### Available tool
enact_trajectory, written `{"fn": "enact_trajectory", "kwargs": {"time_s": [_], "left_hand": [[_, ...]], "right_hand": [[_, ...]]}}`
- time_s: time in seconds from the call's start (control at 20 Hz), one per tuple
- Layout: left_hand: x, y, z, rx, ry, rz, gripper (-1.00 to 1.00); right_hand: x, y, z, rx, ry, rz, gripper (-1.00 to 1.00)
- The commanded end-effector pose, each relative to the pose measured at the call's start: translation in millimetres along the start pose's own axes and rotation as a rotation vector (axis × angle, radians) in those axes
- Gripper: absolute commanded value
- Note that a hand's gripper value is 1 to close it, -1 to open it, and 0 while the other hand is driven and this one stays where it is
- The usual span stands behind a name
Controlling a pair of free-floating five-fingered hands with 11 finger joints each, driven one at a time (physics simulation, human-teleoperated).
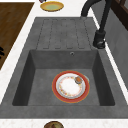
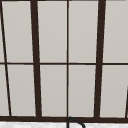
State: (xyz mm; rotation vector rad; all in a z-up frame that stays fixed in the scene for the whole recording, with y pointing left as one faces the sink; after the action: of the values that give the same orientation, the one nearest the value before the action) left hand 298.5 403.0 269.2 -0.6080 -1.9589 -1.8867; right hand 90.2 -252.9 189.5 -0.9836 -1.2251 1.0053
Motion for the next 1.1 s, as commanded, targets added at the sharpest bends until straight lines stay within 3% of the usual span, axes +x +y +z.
{"fn": "enact_trajectory", "kwargs": {"time_s": [0.0,0.6,0.75,1.05], "left_hand": [[-1.2,-4.4,31.2,-0.003,-0.001,-0.042,1.0],[-13.2,-30.6,129.8,0.013,-0.01,-0.041,1.0],[-29.6,-45.0,155.4,0.048,-0.033,-0.049,1.0],[-67.5,-59.5,200.2,0.045,-0.039,-0.033,1.0]], "right_hand": [[0.0,0.0,0.0,0.0,0.0,0.0,0.0],[0.0,0.0,0.0,0.0,0.0,0.0,0.0],[0.0,0.0,0.0,0.0,0.0,0.0,0.0],[0.0,0.0,0.0,0.0,0.0,0.0,0.0]]}}
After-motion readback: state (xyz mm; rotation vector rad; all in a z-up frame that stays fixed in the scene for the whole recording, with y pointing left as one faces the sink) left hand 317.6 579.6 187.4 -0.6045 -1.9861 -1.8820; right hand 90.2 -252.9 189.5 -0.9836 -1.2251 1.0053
